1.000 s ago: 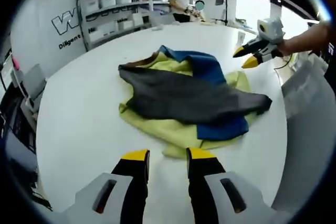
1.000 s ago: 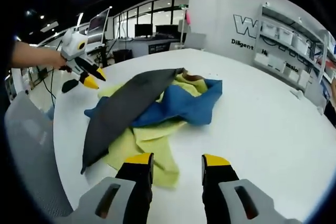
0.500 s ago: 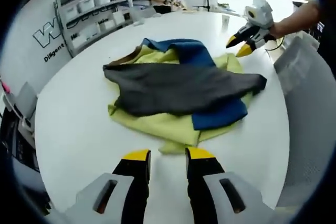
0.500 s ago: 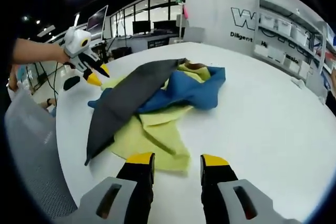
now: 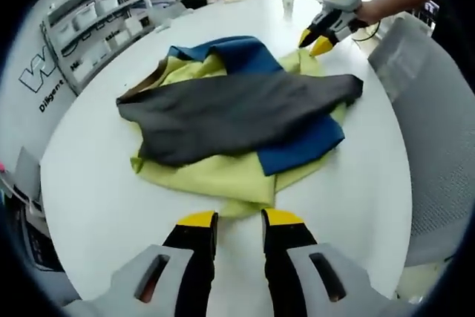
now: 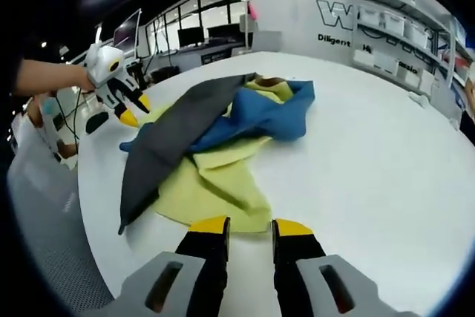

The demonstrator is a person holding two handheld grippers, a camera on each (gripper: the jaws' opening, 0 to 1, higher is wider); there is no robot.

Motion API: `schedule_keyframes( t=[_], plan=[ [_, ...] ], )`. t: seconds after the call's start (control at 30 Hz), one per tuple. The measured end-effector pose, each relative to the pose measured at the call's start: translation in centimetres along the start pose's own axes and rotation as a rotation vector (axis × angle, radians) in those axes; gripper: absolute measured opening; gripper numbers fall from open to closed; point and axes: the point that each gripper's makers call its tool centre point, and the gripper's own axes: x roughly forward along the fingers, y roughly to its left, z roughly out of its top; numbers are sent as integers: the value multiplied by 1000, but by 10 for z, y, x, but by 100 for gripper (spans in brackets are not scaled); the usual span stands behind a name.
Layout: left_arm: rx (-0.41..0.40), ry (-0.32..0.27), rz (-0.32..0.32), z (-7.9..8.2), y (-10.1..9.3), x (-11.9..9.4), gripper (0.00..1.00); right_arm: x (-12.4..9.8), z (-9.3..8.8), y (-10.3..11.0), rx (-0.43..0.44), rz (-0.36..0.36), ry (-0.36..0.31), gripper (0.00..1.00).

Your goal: Fold the garment on the visible template until the final outline fits inside the template.

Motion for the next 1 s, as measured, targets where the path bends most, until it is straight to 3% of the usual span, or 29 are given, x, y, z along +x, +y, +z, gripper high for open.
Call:
schedule_keyframes(
  t=[0.33, 0.43, 0.9, 1.0],
  plan=[
    [37, 30, 2, -5, 0, 0, 14, 0, -2, -2, 7, -10, 8, 4],
    [41, 41, 12, -6, -1, 1, 4, -1, 0, -3, 13, -15, 1, 0],
    [-54, 11, 37, -9, -16, -7, 3, -11, 0, 0, -6, -14, -12, 0],
    [-138, 5, 36, -10, -20, -14, 3, -14, 3, -1, -22, -15, -18, 0]
  ],
)
